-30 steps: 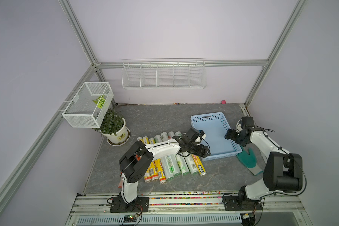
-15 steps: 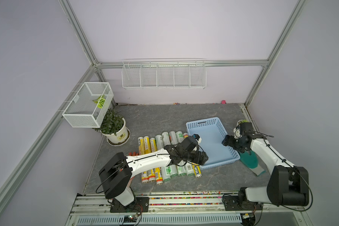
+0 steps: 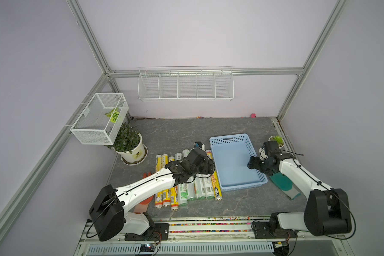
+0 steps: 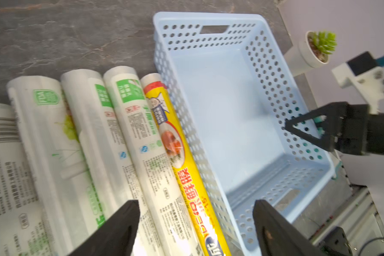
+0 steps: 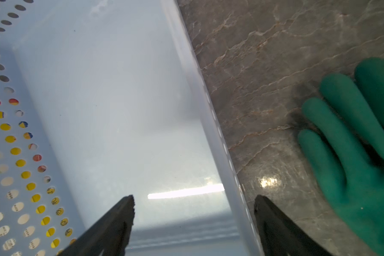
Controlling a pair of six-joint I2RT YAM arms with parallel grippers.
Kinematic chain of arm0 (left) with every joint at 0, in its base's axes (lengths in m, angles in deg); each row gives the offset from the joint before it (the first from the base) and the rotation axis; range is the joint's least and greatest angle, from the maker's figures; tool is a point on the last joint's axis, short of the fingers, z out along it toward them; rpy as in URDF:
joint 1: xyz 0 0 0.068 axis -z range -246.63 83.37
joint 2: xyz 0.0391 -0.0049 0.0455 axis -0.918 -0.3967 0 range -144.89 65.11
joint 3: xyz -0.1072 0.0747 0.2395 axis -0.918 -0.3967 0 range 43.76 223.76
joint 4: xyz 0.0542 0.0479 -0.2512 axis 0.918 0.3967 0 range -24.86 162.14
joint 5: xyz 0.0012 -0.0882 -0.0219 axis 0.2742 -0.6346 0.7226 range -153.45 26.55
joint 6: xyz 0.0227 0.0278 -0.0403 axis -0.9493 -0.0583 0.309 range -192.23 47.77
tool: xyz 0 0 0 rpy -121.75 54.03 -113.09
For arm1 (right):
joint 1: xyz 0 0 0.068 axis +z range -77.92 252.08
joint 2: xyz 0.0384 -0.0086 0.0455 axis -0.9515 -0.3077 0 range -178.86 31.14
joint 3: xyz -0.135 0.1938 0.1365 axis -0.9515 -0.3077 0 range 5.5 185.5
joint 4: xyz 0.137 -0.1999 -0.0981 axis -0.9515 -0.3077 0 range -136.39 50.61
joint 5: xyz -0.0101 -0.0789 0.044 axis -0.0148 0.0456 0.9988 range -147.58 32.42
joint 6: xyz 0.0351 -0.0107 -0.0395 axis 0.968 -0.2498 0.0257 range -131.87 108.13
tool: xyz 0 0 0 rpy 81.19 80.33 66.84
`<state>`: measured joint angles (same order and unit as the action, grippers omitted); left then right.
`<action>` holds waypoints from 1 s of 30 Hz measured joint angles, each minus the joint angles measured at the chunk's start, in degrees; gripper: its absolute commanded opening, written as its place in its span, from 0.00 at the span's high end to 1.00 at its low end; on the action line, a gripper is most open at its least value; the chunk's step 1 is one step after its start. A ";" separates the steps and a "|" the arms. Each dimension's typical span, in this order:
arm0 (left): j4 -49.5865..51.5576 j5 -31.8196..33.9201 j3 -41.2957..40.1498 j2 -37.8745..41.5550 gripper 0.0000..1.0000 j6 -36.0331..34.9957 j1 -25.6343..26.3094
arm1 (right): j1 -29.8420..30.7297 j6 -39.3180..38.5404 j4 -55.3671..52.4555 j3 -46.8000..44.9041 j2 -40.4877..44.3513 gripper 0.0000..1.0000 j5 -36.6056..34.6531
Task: Put the plastic wrap into the basket
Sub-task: Move the basket to the center of the board, then pick up the plastic wrap from the center of the board.
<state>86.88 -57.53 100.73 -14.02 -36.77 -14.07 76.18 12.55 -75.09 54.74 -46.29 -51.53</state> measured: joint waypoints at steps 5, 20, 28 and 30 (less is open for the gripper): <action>1.22 -1.07 0.22 -2.71 0.42 -0.17 -1.20 | 0.09 0.42 -2.27 0.68 2.60 0.09 -5.42; 4.31 -7.98 9.75 -18.29 0.66 8.52 -1.66 | 13.44 -2.32 -1.46 6.08 7.61 0.10 1.05; 4.04 -10.19 11.39 -23.47 0.64 11.28 -1.66 | 18.82 -2.58 1.03 6.36 1.31 0.10 1.97; 3.91 -10.38 11.89 -24.20 0.63 11.61 -1.66 | 18.97 -2.25 2.34 6.34 0.42 0.10 2.84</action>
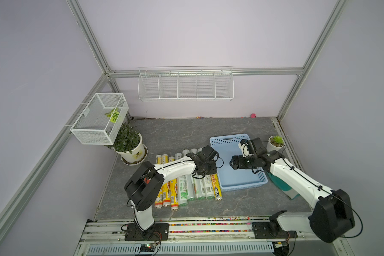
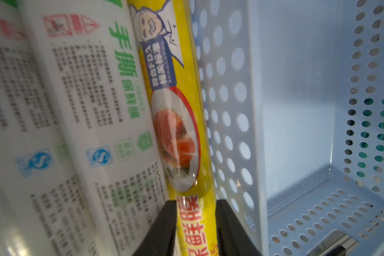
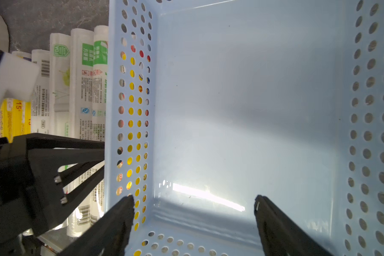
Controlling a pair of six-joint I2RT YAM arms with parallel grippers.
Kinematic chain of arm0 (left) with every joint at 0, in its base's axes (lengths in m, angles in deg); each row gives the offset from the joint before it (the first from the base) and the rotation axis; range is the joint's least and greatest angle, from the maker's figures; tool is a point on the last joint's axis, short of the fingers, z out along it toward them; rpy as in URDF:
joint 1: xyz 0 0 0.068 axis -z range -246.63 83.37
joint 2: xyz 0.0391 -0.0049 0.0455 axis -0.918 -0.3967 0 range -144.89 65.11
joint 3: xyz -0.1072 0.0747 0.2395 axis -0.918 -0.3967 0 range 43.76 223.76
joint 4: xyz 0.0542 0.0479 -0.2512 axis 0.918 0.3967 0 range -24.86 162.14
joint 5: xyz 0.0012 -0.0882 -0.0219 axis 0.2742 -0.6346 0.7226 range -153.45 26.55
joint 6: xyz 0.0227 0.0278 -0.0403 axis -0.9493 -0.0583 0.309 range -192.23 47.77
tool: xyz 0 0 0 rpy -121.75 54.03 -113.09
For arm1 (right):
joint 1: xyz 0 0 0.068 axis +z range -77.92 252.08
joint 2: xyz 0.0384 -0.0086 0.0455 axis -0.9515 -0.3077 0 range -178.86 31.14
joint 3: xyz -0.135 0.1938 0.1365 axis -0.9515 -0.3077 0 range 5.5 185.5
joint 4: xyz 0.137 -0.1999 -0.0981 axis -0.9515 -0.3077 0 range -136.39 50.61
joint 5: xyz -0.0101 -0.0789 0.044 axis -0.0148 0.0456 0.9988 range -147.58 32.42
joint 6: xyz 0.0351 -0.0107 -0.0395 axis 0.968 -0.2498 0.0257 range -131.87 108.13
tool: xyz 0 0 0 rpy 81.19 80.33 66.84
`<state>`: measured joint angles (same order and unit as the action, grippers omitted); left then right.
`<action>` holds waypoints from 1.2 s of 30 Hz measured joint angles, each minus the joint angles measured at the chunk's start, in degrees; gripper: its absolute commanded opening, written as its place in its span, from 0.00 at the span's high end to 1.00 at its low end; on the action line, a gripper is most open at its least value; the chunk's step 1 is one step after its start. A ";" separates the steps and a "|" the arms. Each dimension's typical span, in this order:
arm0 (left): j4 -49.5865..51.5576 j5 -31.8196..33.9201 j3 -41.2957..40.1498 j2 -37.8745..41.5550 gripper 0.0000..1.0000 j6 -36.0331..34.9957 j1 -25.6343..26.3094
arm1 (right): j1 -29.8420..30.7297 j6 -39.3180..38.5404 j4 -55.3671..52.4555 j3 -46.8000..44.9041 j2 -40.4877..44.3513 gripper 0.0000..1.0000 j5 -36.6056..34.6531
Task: Put the plastic wrap into the basket
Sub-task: Pick up the plastic wrap from the center of the board.
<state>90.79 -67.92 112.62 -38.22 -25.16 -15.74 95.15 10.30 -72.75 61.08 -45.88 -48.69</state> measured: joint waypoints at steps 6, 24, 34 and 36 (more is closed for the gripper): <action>0.39 0.50 2.75 -3.26 0.58 1.20 0.02 | 0.33 0.92 3.19 -0.81 -2.12 0.09 1.55; 4.42 3.76 8.85 -8.61 0.48 2.01 0.26 | 0.33 2.08 6.36 -2.62 -2.80 0.09 0.13; 7.34 4.66 13.20 -12.35 0.48 1.97 0.28 | 0.20 3.96 7.52 -4.83 -2.05 0.08 -3.02; 7.52 4.66 13.33 -12.50 0.48 1.97 0.28 | 0.13 4.11 7.58 -4.96 -1.97 0.08 -3.54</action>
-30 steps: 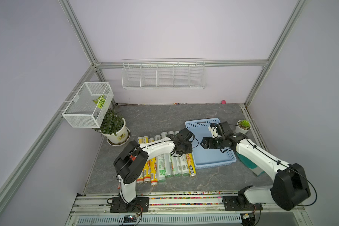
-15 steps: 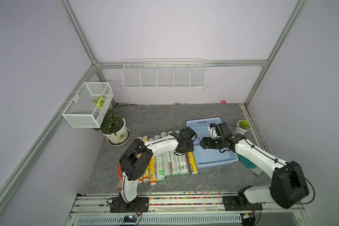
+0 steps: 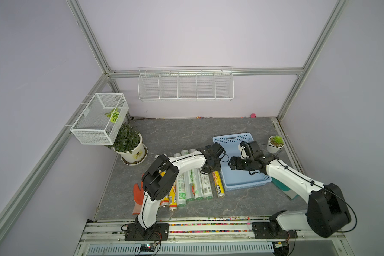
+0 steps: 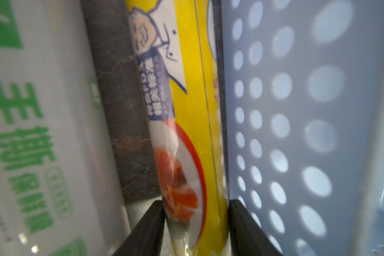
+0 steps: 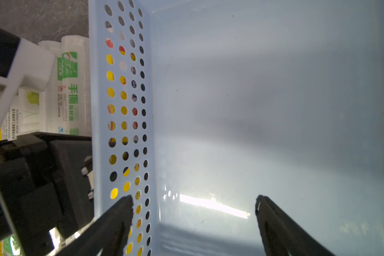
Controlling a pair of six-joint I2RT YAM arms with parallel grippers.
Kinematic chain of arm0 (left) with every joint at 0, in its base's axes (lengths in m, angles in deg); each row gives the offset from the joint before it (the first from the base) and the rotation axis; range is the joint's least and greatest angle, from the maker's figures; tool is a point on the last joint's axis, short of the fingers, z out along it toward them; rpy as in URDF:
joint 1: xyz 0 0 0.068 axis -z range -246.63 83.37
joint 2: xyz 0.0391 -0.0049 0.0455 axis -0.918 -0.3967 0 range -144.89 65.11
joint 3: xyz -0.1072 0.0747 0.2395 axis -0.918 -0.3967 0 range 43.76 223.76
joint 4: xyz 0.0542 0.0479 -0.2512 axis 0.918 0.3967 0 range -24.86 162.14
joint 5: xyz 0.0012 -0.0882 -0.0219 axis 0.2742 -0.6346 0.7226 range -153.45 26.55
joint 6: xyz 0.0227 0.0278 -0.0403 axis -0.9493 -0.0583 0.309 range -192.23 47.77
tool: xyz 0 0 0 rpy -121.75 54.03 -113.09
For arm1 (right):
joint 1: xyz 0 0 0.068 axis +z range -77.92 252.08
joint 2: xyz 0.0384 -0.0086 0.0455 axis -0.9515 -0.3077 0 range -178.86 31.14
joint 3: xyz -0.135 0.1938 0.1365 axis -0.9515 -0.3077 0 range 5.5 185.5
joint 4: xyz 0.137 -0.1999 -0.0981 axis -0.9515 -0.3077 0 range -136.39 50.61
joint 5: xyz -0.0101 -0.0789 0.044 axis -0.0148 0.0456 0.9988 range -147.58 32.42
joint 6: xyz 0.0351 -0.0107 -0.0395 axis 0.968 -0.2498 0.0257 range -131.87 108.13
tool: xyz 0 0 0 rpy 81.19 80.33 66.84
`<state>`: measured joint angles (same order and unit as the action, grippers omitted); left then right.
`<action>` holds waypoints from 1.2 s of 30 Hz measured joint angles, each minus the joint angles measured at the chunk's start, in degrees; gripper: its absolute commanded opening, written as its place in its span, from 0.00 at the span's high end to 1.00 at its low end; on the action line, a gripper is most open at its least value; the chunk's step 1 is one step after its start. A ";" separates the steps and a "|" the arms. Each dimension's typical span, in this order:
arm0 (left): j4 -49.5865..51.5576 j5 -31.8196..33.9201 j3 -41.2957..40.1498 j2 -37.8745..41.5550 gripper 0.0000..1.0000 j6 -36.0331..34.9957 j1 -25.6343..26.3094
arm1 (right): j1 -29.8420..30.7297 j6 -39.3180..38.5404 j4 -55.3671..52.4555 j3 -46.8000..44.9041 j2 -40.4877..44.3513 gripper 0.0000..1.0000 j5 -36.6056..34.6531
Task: Put the plastic wrap into the basket
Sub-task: Pick up the plastic wrap from the center of the board.
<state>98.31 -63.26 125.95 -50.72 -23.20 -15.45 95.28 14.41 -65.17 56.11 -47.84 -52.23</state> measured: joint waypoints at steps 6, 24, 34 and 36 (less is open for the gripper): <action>0.35 0.07 0.04 -0.87 0.45 0.02 0.07 | -1.64 1.16 0.11 -0.74 2.40 0.08 -1.57; 3.21 2.84 -0.39 0.52 0.92 -0.20 0.26 | -18.03 1.70 -4.17 -0.57 7.72 0.04 -8.37; 1.81 6.58 -4.59 16.00 0.99 -0.20 0.26 | -26.73 -1.20 -4.11 4.33 -0.24 0.05 0.76; 1.18 7.43 -4.81 18.27 1.00 -0.20 0.26 | -26.71 -1.73 -4.00 4.63 -2.60 0.05 3.17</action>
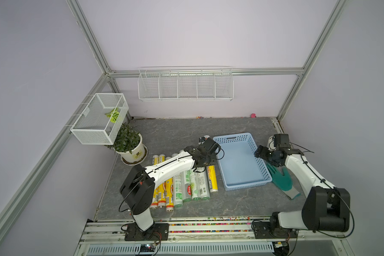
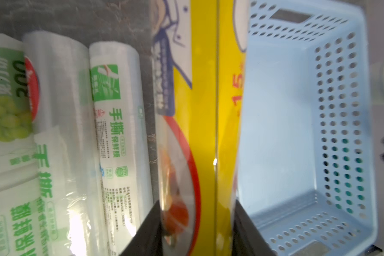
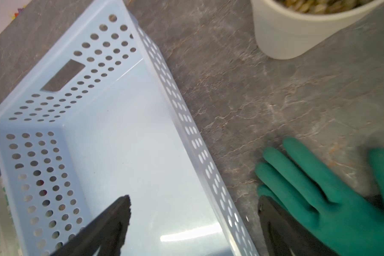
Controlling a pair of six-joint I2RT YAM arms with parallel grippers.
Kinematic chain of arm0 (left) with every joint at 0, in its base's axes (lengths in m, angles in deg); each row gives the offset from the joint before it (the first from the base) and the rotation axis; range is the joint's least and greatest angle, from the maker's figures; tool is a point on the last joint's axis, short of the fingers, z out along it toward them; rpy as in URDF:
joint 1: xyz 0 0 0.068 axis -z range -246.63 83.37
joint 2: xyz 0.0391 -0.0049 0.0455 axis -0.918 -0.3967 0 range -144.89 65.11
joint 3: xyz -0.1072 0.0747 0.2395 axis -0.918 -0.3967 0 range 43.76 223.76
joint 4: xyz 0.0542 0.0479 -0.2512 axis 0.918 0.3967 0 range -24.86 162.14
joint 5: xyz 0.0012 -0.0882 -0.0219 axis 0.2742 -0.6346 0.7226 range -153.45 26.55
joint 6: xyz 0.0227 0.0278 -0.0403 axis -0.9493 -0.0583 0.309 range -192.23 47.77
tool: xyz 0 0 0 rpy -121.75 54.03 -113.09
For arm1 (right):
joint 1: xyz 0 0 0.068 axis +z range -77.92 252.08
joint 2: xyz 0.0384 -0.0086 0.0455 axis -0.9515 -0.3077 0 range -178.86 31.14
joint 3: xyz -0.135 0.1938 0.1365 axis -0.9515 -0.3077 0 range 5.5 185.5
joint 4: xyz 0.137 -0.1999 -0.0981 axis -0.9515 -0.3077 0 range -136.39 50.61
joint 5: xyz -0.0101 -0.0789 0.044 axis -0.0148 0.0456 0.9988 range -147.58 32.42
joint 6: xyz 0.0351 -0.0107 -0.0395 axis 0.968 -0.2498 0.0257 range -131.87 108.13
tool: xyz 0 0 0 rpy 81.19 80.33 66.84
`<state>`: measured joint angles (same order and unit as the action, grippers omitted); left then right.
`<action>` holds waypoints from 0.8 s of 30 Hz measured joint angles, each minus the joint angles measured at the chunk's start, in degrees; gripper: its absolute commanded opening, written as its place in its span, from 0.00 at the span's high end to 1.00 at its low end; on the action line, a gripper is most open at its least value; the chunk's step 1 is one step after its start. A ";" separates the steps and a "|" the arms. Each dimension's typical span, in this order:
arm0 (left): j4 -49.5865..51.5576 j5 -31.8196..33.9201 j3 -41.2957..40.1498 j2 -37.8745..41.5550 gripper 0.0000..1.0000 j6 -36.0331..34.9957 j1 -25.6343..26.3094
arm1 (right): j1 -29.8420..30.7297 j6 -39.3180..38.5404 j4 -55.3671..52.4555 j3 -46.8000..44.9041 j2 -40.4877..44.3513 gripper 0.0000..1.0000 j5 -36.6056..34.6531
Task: Put the plastic wrap into the basket
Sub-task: Pick up the plastic wrap from the center of the board, then place the plastic wrap in the basket.
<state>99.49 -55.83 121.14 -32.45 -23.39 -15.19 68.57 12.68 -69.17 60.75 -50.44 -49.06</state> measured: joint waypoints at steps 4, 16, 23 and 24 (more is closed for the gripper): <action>-2.10 1.05 -2.25 4.31 1.00 -0.07 0.00 | 0.00 -0.66 -0.04 0.02 -2.82 0.06 3.54; -17.62 -6.69 -2.95 7.58 1.00 -5.20 0.00 | 3.76 -1.64 0.52 -4.48 2.10 0.07 14.78; -20.41 -16.00 13.70 -8.24 1.00 -6.05 -0.15 | 3.78 1.38 0.72 -7.50 10.12 0.06 8.46; -21.09 -17.94 15.23 -10.54 1.00 -5.90 -0.26 | 3.58 2.14 1.07 -8.20 12.20 0.06 7.21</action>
<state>78.40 -73.77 136.38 -42.98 -29.30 -15.45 72.15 14.82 -68.10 52.55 -38.25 -41.85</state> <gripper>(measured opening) 0.435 0.937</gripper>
